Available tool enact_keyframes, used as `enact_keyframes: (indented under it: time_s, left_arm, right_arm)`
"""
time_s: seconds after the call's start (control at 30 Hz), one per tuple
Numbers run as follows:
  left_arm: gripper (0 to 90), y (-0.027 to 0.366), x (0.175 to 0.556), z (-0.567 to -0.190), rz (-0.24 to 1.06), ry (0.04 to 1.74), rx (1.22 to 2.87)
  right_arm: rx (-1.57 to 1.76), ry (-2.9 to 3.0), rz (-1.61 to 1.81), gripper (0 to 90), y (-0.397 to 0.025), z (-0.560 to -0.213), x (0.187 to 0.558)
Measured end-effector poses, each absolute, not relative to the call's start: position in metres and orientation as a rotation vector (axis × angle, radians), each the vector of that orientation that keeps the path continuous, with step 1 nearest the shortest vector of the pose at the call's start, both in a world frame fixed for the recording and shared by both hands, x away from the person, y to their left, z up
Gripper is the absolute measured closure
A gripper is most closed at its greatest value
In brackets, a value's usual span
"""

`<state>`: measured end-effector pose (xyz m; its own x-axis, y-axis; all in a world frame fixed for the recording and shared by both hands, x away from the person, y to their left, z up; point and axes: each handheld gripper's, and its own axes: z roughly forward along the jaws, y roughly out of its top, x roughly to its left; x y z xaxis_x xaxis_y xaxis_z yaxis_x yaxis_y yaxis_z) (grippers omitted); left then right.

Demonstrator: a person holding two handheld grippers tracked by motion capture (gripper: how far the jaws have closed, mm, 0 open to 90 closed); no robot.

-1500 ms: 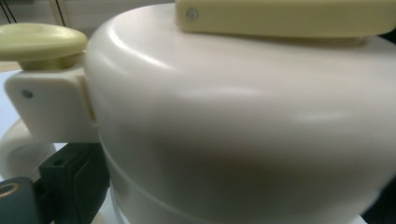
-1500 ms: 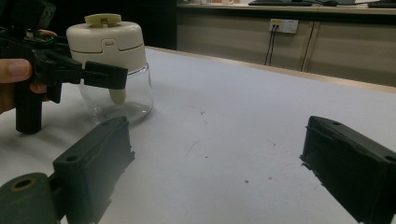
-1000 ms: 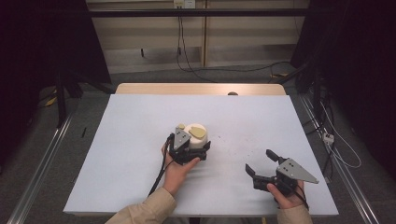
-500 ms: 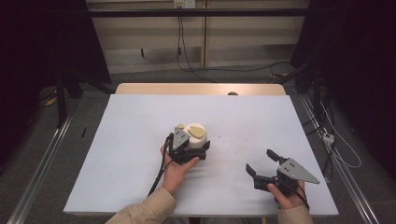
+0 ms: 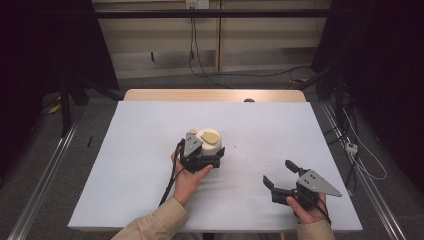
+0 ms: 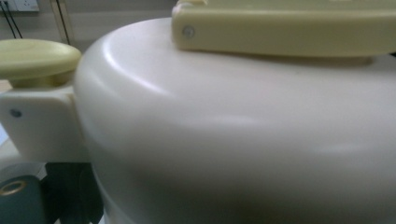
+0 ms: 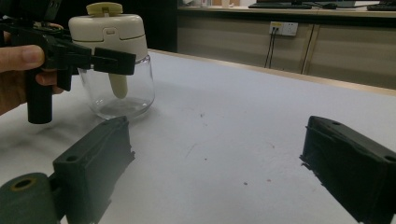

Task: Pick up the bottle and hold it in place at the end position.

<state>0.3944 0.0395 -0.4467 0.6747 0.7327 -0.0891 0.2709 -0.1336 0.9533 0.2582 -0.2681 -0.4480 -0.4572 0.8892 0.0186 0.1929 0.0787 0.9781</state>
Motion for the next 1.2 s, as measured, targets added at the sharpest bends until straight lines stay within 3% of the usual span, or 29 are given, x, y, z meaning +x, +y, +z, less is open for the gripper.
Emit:
enact_keyframes:
  time_s: [1.2]
  left_arm:
    - [5.4, 0.029, 0.414, -0.435, 0.446, 0.838, 1.700]
  right_arm:
    - [1.080, 1.736, 1.428, 7.1, -0.269, -0.449, 0.258]
